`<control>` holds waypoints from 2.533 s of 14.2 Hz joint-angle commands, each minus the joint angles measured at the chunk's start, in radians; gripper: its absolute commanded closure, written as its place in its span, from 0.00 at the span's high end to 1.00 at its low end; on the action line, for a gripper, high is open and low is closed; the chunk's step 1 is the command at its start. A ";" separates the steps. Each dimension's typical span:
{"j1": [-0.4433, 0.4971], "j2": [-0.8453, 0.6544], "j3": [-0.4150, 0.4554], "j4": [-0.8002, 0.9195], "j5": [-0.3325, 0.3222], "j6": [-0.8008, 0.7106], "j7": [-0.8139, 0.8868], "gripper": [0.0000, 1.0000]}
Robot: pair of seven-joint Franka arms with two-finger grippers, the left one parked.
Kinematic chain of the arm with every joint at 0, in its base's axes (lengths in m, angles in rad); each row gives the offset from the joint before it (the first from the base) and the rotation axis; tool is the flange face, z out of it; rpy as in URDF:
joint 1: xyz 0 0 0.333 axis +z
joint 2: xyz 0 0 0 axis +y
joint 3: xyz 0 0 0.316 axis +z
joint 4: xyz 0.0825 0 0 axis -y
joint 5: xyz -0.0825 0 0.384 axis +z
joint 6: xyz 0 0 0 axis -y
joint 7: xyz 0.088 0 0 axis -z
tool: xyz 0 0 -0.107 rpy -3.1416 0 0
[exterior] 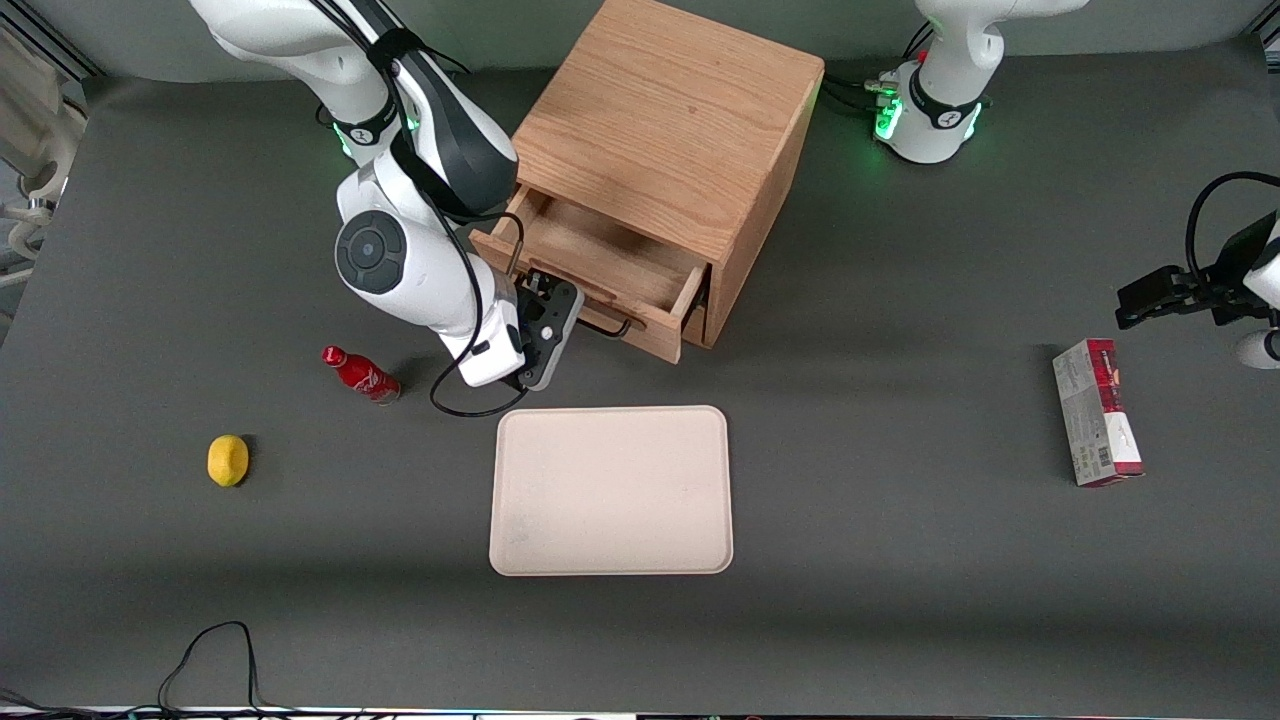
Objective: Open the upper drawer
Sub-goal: 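Pull the upper drawer outward by its handle with the right gripper, then keep pulling the drawer handle further out with the right gripper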
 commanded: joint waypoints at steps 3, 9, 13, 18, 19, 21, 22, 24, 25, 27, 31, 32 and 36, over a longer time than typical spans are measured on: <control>-0.009 0.042 0.001 0.062 0.008 -0.007 -0.025 1.00; -0.020 0.067 0.001 0.096 0.006 -0.007 -0.025 1.00; -0.033 0.080 0.001 0.115 0.006 -0.007 -0.025 1.00; -0.049 0.094 0.001 0.133 0.006 -0.007 -0.045 1.00; -0.050 0.094 0.001 0.133 0.006 -0.007 -0.047 1.00; -0.053 0.100 0.001 0.142 0.006 -0.007 -0.047 1.00; -0.056 0.108 0.001 0.150 0.006 -0.007 -0.047 1.00; -0.063 0.113 0.001 0.153 0.008 -0.007 -0.047 1.00; -0.063 0.113 0.001 0.158 0.008 -0.007 -0.047 1.00; -0.064 0.116 0.001 0.161 0.008 -0.007 -0.047 1.00; -0.073 0.125 0.001 0.173 0.008 -0.007 -0.048 1.00; -0.075 0.128 0.001 0.173 0.008 -0.007 -0.048 1.00; -0.086 0.137 0.001 0.187 0.008 -0.007 -0.047 1.00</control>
